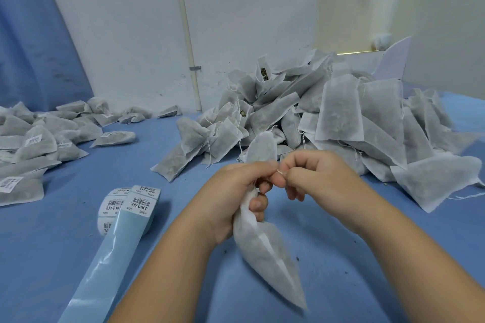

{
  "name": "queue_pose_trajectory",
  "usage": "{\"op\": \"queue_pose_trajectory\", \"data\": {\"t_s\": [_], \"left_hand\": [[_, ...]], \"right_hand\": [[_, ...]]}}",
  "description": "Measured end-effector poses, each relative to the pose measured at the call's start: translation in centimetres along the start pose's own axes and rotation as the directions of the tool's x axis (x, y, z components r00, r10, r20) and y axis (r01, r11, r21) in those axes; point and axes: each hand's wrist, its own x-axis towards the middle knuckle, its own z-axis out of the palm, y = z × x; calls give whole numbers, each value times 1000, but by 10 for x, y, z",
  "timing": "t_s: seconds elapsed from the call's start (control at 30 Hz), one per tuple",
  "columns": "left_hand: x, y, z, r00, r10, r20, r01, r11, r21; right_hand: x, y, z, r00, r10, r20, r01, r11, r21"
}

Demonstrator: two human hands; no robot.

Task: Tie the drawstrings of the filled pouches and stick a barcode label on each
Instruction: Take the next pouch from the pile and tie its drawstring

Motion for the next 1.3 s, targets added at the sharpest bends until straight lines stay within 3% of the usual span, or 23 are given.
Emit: {"op": "queue_pose_trajectory", "data": {"t_s": [0.23,0.37,0.5,0.63,0.73,0.9,1.1,1.3], "left_hand": [[0,0,-2,999,-40,-24,39,999,-37],[0,-2,1,988,24,-156,-17,999,48],[1,-3,4,969,86,-233,-75,996,57],[2,-2,5,951,128,-283,-94,987,129],[1,-2,6,949,151,-278,-117,984,136],[-1,-1,7,942,186,-278,-127,968,217],[2,-3,4,943,216,-254,-150,955,257],[3,-3,6,968,163,-191,-168,986,-12]], "right_hand": [[2,3,-3,998,39,55,-44,995,93],[4,4,-3,997,68,40,-73,987,140],[4,6,-3,996,87,32,-89,994,64],[5,9,0,994,19,-110,-22,1000,-20],[4,6,-2,977,-24,-211,46,994,99],[0,3,-1,1000,-2,-24,6,980,197],[2,6,-2,998,61,-12,-53,936,349],[1,4,-3,993,103,59,-118,890,441]]}}
